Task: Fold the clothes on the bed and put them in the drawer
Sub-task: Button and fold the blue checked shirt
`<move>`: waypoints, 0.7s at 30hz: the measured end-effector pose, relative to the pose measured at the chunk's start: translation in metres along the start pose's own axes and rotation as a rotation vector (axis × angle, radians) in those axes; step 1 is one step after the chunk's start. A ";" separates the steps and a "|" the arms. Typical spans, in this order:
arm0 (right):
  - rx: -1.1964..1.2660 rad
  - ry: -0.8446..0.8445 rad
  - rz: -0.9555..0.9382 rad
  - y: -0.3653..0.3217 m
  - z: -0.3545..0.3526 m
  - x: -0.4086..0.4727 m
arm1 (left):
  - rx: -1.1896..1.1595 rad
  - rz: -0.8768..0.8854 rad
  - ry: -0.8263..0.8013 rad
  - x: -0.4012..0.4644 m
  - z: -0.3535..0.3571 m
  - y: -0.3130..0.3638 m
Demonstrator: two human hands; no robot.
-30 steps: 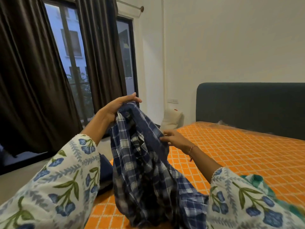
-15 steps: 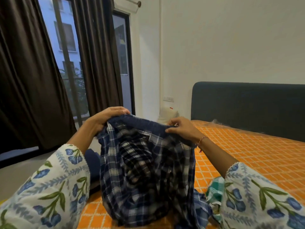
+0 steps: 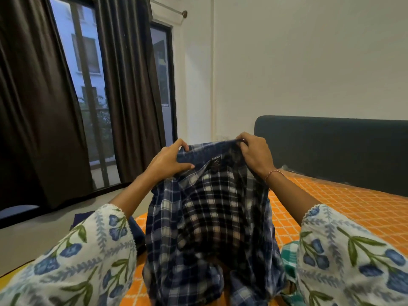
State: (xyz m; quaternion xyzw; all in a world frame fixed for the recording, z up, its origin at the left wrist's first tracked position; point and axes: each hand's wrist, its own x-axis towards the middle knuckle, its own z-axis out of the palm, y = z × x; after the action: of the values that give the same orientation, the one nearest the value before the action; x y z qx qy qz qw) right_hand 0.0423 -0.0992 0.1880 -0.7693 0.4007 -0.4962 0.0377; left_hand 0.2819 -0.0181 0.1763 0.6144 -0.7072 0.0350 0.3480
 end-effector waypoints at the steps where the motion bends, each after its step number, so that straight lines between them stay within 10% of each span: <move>1: 0.029 0.017 0.023 -0.001 -0.002 0.002 | -0.103 0.038 0.021 -0.002 0.000 0.003; 5: 0.176 -0.050 0.084 -0.001 -0.015 0.009 | -0.212 0.102 0.114 -0.008 -0.002 0.007; 16: -0.008 -0.282 0.026 -0.006 -0.026 0.019 | 0.722 0.326 0.152 -0.010 0.014 -0.008; 21: -0.265 -0.232 0.015 -0.006 -0.028 0.025 | 0.465 -0.003 0.374 -0.008 0.022 0.010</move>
State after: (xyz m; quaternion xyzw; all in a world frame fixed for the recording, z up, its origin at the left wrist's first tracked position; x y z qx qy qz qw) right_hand 0.0280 -0.1025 0.2233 -0.8165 0.4614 -0.3468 -0.0143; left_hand 0.2633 -0.0193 0.1592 0.6614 -0.6031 0.3082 0.3222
